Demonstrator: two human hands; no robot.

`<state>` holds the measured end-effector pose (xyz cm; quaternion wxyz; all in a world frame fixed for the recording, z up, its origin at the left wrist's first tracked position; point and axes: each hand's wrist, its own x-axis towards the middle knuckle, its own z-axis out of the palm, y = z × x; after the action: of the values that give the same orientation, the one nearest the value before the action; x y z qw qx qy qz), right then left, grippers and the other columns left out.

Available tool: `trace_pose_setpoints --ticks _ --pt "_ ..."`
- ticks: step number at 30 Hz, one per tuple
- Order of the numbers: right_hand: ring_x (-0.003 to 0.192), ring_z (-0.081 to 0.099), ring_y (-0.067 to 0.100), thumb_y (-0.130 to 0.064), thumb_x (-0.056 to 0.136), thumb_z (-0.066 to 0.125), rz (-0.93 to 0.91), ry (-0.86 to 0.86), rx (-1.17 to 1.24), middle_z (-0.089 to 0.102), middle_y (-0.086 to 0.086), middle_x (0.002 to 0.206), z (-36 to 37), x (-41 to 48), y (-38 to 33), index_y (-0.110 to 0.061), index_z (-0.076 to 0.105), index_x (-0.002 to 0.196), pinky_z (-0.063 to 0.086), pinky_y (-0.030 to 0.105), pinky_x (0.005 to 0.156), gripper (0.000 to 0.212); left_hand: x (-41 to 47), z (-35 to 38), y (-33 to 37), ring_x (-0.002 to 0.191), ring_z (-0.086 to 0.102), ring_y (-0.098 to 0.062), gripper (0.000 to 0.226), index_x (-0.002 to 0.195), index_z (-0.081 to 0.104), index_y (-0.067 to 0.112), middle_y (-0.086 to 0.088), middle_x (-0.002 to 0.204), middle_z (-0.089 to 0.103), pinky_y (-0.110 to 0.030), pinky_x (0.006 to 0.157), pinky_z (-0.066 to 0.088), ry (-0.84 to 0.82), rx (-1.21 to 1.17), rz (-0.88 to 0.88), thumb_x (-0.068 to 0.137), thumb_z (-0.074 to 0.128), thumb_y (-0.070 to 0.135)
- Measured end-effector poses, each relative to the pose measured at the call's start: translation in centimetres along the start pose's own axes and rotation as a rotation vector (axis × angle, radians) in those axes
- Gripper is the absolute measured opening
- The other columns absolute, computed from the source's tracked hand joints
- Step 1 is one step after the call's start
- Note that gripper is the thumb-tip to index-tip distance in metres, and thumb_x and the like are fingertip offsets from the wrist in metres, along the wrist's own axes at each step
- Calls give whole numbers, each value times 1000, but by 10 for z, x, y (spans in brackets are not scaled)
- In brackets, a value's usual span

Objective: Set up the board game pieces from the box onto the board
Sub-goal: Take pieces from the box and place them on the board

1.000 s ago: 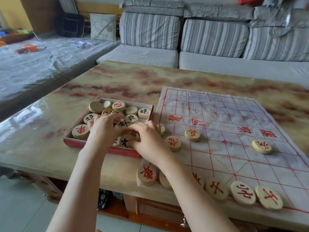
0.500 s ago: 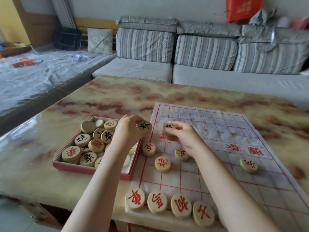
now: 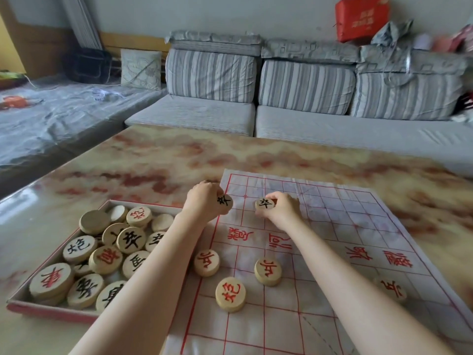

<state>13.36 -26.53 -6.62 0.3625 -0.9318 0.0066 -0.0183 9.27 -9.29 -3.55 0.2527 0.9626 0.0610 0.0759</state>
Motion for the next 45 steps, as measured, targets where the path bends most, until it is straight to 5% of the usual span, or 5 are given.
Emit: trace_pose_setpoints --ticks 6,11,26,30,45 --pt "118 36 28 -39 68 77 -25 -23 -86 48 8 121 11 -1 10 -20 59 119 31 29 83 57 3 9 -9 96 59 -29 11 85 61 21 -9 95 63 -31 82 47 -65 -23 -40 80 60 31" --pt "120 32 28 -36 76 71 -48 -7 -60 43 10 125 6 -12 1 -18 54 126 31 30 84 55 0 10 -16 121 46 -27 55 125 55 18 -9 127 55 -35 100 40 -45 -11 -12 75 69 36" --pt "115 33 21 -27 82 63 -517 -306 -49 61 -3 114 48 -126 -96 -23 59 120 26 32 97 38 -118 -66 -101 95 62 -21 30 108 68 17 -5 106 67 -25 79 44 190 -41 -67 77 71 17" --pt "117 29 20 -25 82 60 -492 -303 -120 45 -15 94 62 -128 -98 -24 55 124 23 33 97 42 -120 -71 -111 100 56 -25 36 111 66 23 -4 113 63 -31 78 45 249 39 -95 76 71 14" --pt "129 26 30 -42 90 53 -378 -182 -349 50 5 129 109 -114 -118 -15 55 118 22 40 103 39 -113 -61 -130 91 58 -27 37 104 63 16 -7 112 53 -36 77 49 237 -33 -138 70 77 21"
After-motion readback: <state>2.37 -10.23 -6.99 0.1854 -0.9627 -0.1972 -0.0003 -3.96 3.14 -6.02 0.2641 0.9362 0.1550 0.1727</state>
